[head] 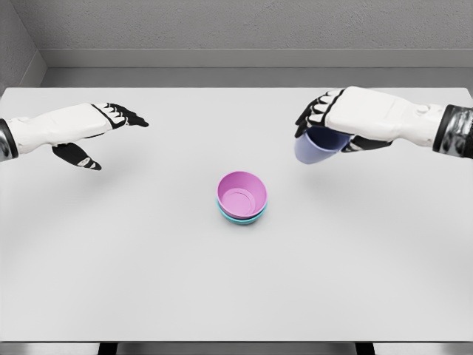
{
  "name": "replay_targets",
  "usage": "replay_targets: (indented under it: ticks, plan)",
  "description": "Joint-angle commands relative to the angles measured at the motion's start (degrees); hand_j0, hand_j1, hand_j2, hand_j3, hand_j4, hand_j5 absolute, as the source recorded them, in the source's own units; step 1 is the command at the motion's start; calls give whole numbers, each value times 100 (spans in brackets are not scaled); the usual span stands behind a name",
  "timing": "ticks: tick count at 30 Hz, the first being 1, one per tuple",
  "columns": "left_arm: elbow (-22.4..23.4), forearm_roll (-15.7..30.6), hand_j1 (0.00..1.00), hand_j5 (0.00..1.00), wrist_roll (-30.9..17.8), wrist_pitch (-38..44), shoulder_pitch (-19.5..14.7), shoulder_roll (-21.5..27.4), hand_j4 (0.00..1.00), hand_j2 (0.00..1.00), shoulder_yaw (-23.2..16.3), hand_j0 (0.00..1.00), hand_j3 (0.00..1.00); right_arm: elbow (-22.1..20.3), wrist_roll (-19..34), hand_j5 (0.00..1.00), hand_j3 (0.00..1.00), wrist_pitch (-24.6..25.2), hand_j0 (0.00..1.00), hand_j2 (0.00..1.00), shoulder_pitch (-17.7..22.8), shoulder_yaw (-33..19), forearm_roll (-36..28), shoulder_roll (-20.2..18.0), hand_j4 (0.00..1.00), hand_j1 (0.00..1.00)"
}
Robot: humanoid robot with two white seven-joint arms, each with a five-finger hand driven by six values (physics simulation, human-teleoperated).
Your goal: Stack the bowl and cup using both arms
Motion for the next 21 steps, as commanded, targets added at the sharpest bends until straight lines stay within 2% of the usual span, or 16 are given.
replay_targets:
  ticks: [1,12,21]
  plan:
    - [4,37,100,100,3,14,0,9,100,100,4,100,100,-1,-3,70,70,-74,70,70,0,18,-24,69,70,70]
    - [4,37,100,100,3,14,0,18,100,100,4,100,100,-10,-3,70,70,-820,70,70,-18,18,-24,271,70,70]
    - [4,37,100,100,3,14,0,18,100,100,4,100,100,-10,-3,70,70,-849,70,70,-132,115,-24,526,70,70]
